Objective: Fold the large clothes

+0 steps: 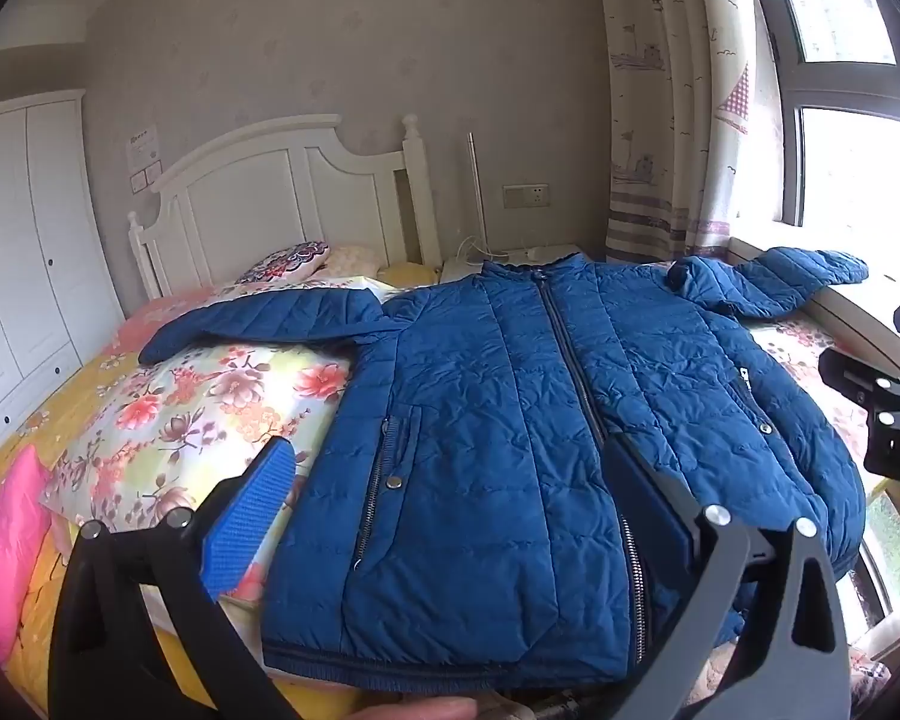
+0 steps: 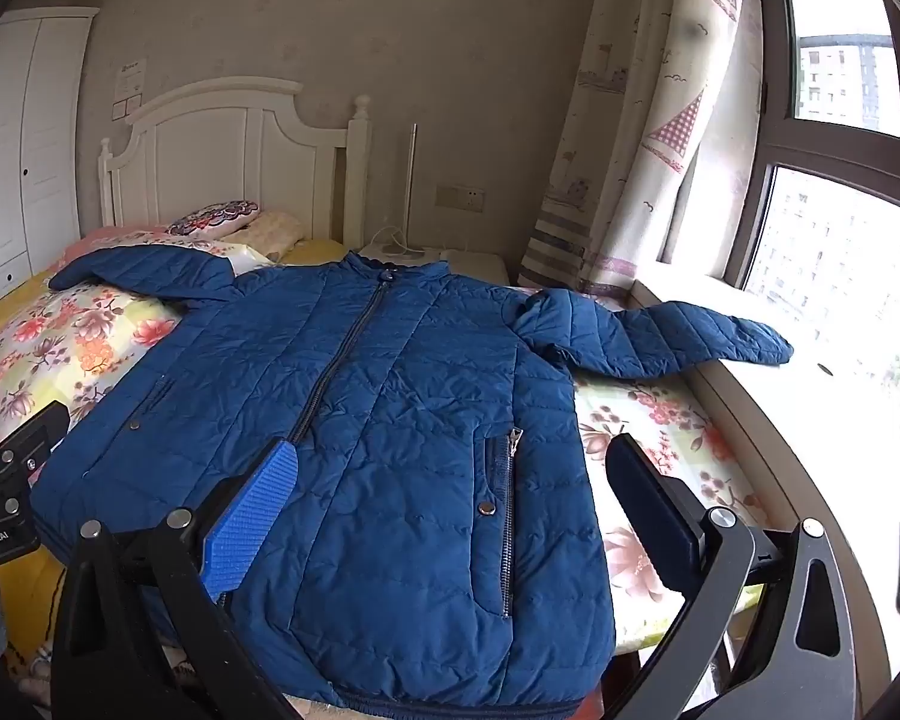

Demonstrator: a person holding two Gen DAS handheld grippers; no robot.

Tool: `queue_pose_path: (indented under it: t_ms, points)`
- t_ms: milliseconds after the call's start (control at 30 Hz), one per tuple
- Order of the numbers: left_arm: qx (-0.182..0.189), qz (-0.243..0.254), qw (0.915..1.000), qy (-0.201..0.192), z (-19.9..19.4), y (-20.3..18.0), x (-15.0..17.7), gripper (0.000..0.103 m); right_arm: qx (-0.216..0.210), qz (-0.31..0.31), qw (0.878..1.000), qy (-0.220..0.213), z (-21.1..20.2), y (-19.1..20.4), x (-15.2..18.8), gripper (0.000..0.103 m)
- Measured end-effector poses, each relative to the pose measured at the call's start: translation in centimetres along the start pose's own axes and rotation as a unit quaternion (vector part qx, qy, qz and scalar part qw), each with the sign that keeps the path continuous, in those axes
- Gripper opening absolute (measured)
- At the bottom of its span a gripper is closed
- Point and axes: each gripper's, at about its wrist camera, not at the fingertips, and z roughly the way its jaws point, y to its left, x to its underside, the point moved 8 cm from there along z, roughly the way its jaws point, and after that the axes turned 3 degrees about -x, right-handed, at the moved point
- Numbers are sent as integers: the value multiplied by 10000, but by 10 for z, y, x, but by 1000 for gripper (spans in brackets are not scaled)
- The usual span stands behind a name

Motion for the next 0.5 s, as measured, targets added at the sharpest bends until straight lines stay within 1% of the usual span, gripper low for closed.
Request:
queue_pose_path:
  t_ms: [500]
  points:
    - [13,-50,10000,-5,0,0,0,101,-31,-21,10000,-6,0,2,1,99]
